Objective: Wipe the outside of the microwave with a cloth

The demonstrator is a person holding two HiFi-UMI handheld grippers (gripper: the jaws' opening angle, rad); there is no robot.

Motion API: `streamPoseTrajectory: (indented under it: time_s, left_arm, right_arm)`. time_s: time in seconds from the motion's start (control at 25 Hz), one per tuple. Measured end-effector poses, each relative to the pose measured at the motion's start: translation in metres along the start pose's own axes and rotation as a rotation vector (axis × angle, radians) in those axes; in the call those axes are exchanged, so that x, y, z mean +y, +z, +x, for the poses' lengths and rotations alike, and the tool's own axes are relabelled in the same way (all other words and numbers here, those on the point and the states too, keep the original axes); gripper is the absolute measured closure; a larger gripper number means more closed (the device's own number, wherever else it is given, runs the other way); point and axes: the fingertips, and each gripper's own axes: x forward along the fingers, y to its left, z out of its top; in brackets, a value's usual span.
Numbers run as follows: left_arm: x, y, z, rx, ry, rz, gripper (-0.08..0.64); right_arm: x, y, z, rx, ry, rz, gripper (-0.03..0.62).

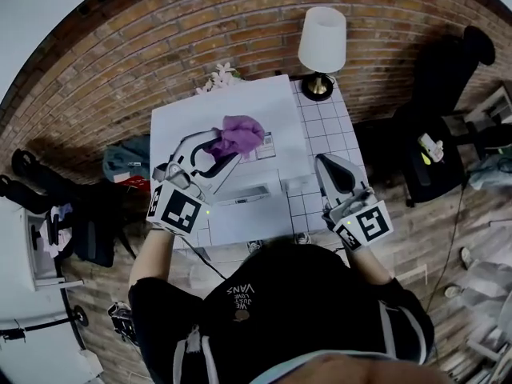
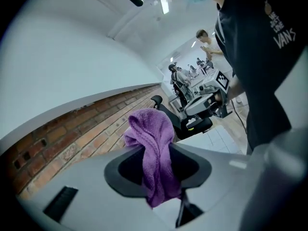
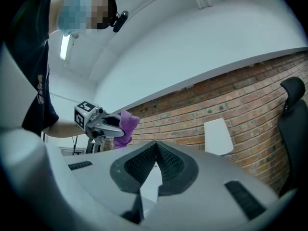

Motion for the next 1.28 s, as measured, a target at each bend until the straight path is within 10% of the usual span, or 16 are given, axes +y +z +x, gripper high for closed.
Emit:
streamPoseTrajectory:
  time_s: [0.32,1.28]
  left_arm:
    - [0.025,-0.030,0.055,0.111,-0.108,0.140,0.417]
    - [0.044,-0.114,0.203,0.538,-0.344,0.249,0.417]
  right_arm:
    - [-0.006,-0.005,-0.012,0.002,-0.103,0.011,0.595]
    - [-0.056,-0.006,-0.048,-0.001,-0.246,0.062,0.595]
